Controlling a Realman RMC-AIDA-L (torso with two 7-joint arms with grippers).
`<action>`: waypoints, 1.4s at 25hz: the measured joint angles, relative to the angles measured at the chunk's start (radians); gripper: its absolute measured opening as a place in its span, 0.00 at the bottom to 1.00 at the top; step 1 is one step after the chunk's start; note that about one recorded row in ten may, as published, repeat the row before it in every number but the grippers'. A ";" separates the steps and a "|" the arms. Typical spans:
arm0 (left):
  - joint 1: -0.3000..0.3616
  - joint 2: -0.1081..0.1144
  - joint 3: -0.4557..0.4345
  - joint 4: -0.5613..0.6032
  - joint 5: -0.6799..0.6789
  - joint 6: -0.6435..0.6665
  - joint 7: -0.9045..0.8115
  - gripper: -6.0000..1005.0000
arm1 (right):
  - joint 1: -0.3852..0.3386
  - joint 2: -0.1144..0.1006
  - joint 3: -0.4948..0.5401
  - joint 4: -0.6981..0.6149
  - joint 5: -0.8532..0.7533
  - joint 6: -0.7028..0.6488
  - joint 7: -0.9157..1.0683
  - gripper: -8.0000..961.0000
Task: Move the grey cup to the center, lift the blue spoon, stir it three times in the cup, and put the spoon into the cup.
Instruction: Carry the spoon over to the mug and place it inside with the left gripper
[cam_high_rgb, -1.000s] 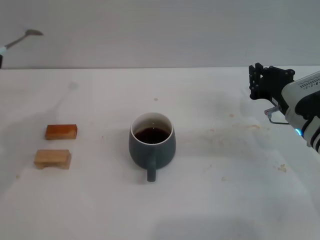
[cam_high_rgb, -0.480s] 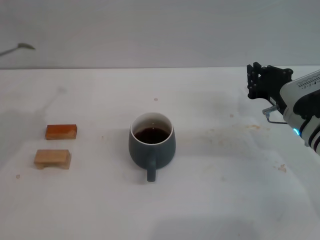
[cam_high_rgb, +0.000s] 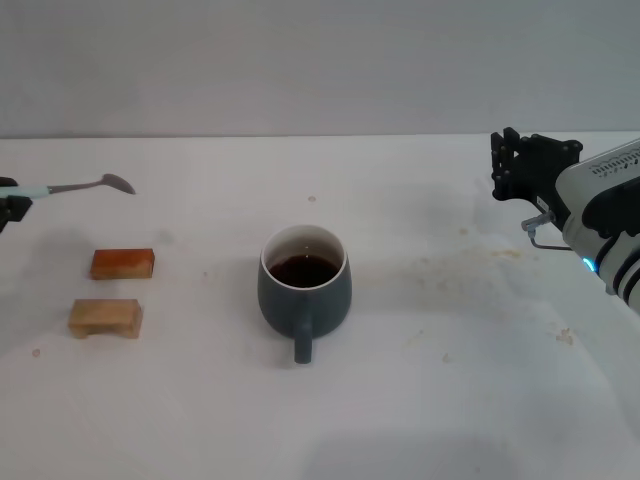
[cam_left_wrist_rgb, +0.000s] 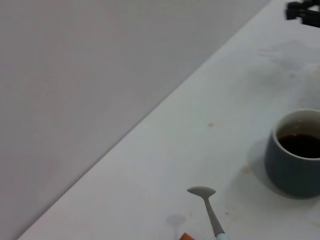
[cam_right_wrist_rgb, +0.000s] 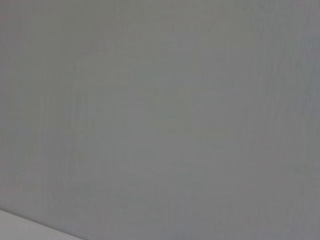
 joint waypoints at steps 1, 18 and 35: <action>-0.007 0.000 0.002 -0.010 0.000 -0.016 0.007 0.18 | 0.001 0.000 0.000 0.001 0.000 0.002 0.000 0.13; -0.079 -0.022 0.209 -0.082 0.002 -0.066 -0.012 0.18 | -0.001 0.003 0.001 0.007 0.001 0.020 0.000 0.12; -0.108 -0.028 0.430 -0.054 0.027 -0.045 -0.077 0.18 | -0.004 0.003 -0.010 0.012 -0.004 0.020 0.000 0.12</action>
